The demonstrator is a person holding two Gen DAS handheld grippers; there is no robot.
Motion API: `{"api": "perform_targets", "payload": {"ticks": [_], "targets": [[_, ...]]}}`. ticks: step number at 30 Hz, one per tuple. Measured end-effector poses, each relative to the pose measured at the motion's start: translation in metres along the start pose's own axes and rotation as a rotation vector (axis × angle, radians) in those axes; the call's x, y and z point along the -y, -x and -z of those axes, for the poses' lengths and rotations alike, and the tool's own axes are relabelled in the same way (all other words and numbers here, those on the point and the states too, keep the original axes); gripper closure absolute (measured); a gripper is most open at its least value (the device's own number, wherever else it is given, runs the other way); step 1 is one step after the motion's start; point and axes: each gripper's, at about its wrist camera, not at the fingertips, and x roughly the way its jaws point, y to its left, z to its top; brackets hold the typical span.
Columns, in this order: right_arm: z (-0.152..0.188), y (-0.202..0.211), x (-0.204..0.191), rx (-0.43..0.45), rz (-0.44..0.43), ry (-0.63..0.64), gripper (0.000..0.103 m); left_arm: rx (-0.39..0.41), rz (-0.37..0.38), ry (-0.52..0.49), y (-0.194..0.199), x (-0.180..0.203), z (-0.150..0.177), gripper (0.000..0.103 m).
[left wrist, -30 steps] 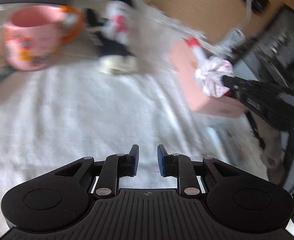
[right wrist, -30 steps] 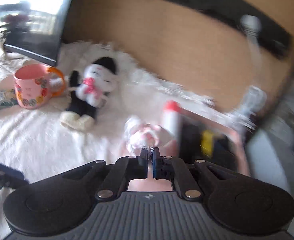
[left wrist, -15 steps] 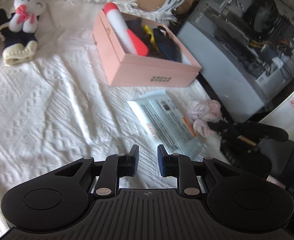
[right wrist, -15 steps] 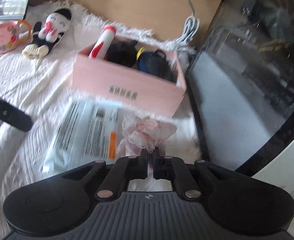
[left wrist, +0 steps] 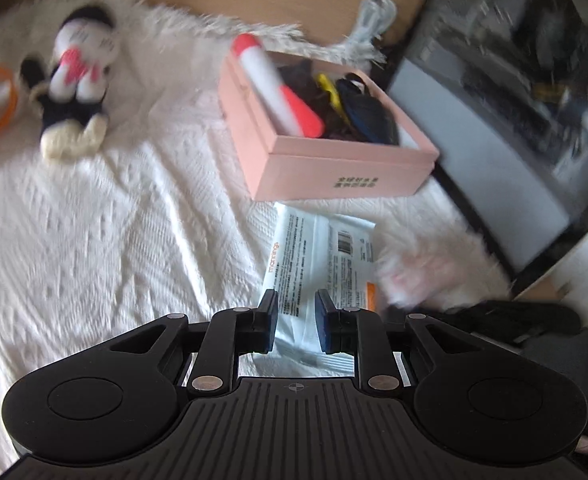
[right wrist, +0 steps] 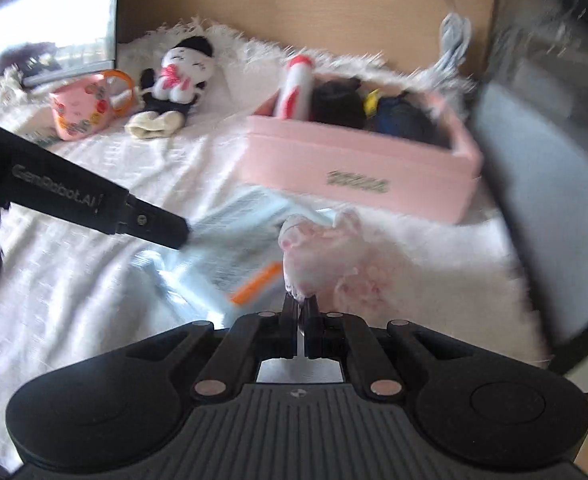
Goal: Organize soft objects
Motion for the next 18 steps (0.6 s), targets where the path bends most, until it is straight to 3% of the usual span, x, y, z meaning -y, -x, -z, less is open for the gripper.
{"api": "perform_targets", "payload": {"ticks": [4, 5, 7, 9, 12, 14, 16, 18], "targets": [[0.017, 0.016, 0.02, 0.03, 0.113, 0.036, 0.1, -0.027, -0.053, -0.148, -0.02, 0.031, -0.002, 0.079], [0.021, 0.017, 0.027, 0.026, 0.123, 0.028, 0.1, -0.029, -0.057, -0.177, -0.023, 0.039, -0.002, 0.075], [0.03, 0.02, 0.038, 0.013, 0.115, -0.009, 0.1, -0.042, -0.057, -0.224, -0.029, 0.052, -0.002, 0.052], [0.037, 0.022, 0.043, 0.016, 0.101, -0.036, 0.099, -0.063, -0.028, -0.261, -0.037, 0.063, -0.001, 0.018], [0.039, 0.022, 0.042, 0.027, 0.122, -0.023, 0.09, -0.071, -0.025, -0.295, -0.045, 0.073, 0.002, 0.008], [0.04, 0.024, 0.04, 0.033, 0.138, -0.023, 0.062, -0.045, -0.041, -0.279, -0.043, 0.073, 0.003, 0.009], [0.041, 0.026, 0.041, 0.042, 0.14, -0.031, 0.039, -0.019, -0.104, -0.262, -0.044, 0.069, 0.001, 0.014], [0.042, 0.028, 0.041, 0.047, 0.128, -0.036, 0.037, -0.031, -0.165, -0.246, -0.048, 0.06, -0.003, 0.014]]}}
